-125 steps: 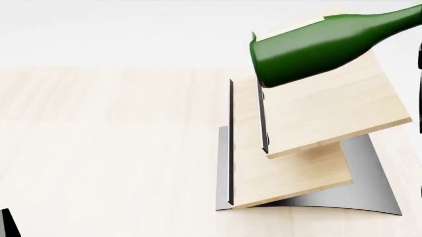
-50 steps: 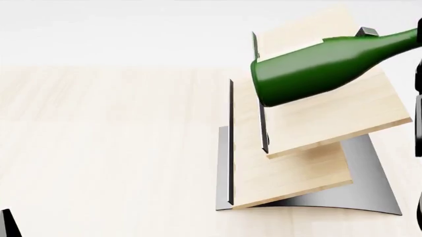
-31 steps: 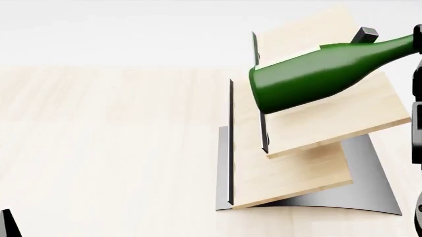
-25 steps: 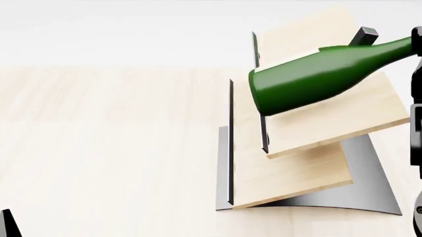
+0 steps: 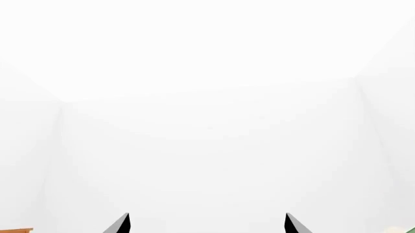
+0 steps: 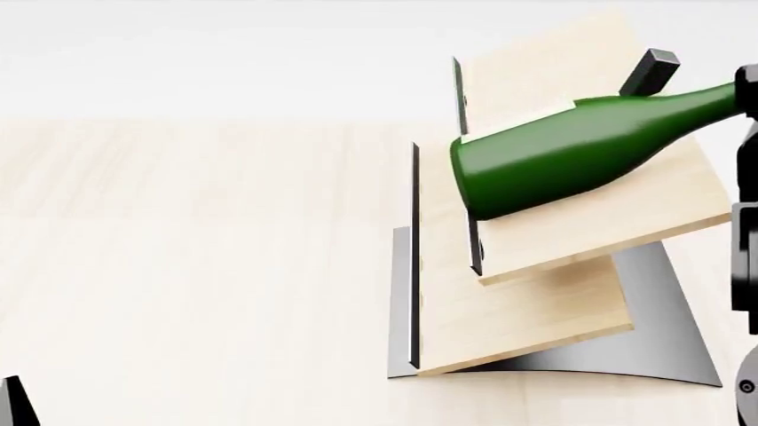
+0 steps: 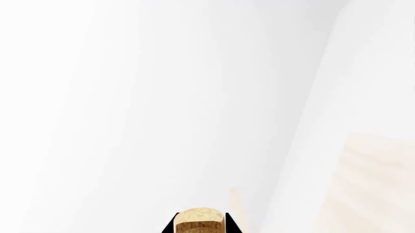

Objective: Put the wine bottle on the wine rack.

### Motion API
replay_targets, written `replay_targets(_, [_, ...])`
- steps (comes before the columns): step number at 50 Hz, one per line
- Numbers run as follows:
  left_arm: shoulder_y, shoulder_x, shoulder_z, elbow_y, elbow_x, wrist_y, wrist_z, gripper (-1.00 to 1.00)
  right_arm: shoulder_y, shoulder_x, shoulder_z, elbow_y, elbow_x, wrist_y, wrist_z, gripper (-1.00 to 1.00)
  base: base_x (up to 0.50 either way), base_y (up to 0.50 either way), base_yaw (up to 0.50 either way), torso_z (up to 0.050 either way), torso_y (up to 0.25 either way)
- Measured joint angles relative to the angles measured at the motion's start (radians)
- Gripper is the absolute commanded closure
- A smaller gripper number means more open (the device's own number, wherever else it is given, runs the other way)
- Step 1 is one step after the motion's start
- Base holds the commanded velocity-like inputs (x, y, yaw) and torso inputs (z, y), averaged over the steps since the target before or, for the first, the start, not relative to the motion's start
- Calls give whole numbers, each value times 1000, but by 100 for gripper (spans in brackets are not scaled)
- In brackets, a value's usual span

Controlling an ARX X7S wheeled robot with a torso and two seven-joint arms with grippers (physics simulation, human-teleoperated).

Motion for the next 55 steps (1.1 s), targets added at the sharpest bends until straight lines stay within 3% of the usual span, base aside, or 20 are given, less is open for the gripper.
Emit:
replay_targets(35, [-2,-5,4,0,0,-1,-6,-100,-9,-13,15,26,-29,14,-32,100,0,0,0,0,0])
replay_targets(36, [-2,-5,4,0,0,-1,-6,-100,-9,-13,15,27,-30,15,-33,-100,0,0,0,0,0])
replay_targets(55, [-4,-7,7,1,0,-2,-8,-100,-18,-16,8,41,-19,35,-19,-100,0,0,0,0,0])
